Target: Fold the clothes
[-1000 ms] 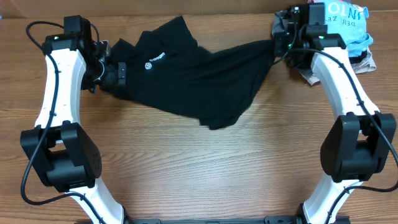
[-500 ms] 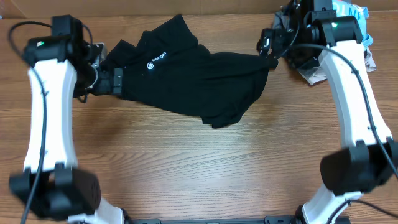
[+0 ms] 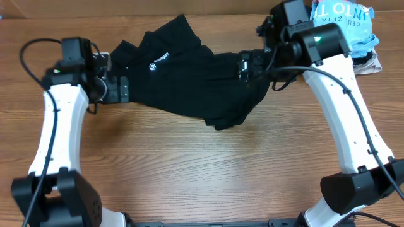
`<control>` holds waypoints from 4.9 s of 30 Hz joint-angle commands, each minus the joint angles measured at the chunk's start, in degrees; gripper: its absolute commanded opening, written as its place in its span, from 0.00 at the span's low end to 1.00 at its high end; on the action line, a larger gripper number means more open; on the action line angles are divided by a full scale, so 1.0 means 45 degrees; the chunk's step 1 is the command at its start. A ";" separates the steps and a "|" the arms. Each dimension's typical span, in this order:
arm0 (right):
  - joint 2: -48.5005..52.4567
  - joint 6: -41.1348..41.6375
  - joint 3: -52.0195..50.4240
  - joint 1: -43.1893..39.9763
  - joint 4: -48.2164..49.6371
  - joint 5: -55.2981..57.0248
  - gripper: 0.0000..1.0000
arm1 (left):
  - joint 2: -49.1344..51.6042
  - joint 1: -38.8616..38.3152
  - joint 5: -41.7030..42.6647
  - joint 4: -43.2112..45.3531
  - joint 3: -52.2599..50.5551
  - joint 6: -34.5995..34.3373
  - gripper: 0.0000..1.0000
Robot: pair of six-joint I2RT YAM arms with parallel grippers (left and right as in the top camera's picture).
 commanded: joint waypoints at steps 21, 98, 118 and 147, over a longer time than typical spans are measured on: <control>-0.0024 0.0083 -0.0078 0.0301 0.0690 0.0262 0.99 | 0.4464 -0.0146 0.1001 0.5338 -0.1200 0.1608 0.24; 0.0044 0.0029 -0.0321 0.0301 0.0651 0.0374 1.00 | 0.4182 -0.0097 0.0709 0.5285 -0.1098 0.2176 0.13; 0.0044 0.0034 -0.0321 0.0301 0.0461 0.0369 1.00 | 0.3653 -0.0165 -0.0457 -0.7621 0.9267 -0.0811 0.04; 0.0044 0.0024 -0.0321 0.0301 0.0316 0.0374 1.00 | 0.4736 -0.0525 -0.0340 -0.6693 0.7766 -0.0160 0.73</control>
